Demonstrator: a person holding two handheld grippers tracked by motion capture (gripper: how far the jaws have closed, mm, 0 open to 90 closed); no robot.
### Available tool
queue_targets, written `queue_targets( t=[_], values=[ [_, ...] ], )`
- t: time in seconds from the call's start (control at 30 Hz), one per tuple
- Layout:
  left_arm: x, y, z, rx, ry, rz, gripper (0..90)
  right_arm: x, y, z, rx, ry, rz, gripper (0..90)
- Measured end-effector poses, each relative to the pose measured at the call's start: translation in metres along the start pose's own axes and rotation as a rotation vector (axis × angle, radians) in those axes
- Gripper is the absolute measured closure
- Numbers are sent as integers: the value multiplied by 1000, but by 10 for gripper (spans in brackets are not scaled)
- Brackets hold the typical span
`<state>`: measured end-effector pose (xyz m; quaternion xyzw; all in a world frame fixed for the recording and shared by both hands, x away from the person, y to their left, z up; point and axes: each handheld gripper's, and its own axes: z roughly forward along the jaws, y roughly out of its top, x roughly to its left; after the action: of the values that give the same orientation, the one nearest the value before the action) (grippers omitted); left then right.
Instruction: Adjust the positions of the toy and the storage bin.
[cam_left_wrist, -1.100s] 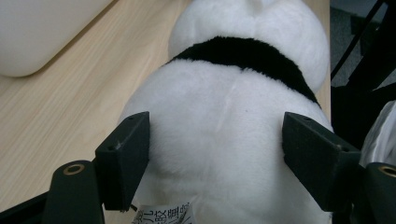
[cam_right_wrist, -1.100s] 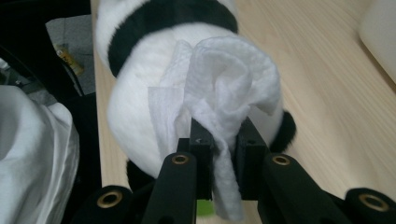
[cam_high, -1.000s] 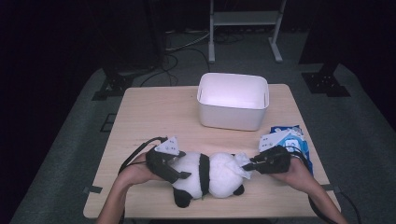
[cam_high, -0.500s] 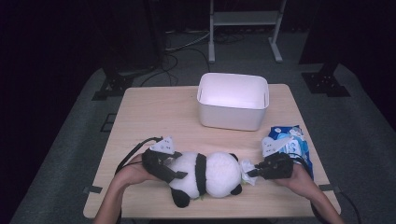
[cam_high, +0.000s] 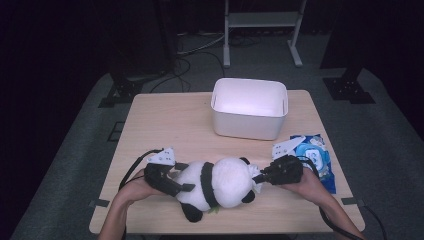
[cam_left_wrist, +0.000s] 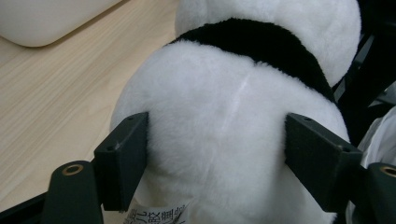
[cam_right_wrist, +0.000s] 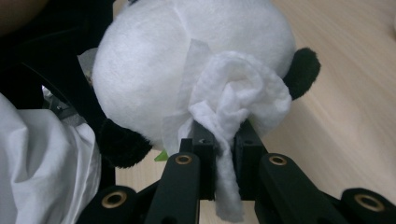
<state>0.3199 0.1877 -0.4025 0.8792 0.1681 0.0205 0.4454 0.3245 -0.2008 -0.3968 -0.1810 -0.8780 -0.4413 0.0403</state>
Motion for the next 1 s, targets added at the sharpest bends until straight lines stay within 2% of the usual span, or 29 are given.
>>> queue_targets(
  t=[0.27, 0.57, 0.7, 0.9, 0.97, 1.0],
  values=[
    [8, -15, 1, -114, -20, -35, 237, 11, 35, -10, 15, -34, -69, 818],
    [16, -16, 14, -158, -43, -49, 242, 23, 70, -27, -2, -57, -138, 818],
    [17, -14, 25, -144, -54, -44, 245, 31, 85, -32, 9, -74, -176, 819],
    [13, -8, 46, -80, -69, -6, 251, 44, 109, -32, 45, -98, -241, 819],
    [12, -7, 47, -66, -60, 15, 251, 47, 114, -29, 75, -124, -258, 819],
    [11, -7, 45, -56, -53, 25, 251, 47, 116, -28, 79, -119, -260, 819]
  ],
)
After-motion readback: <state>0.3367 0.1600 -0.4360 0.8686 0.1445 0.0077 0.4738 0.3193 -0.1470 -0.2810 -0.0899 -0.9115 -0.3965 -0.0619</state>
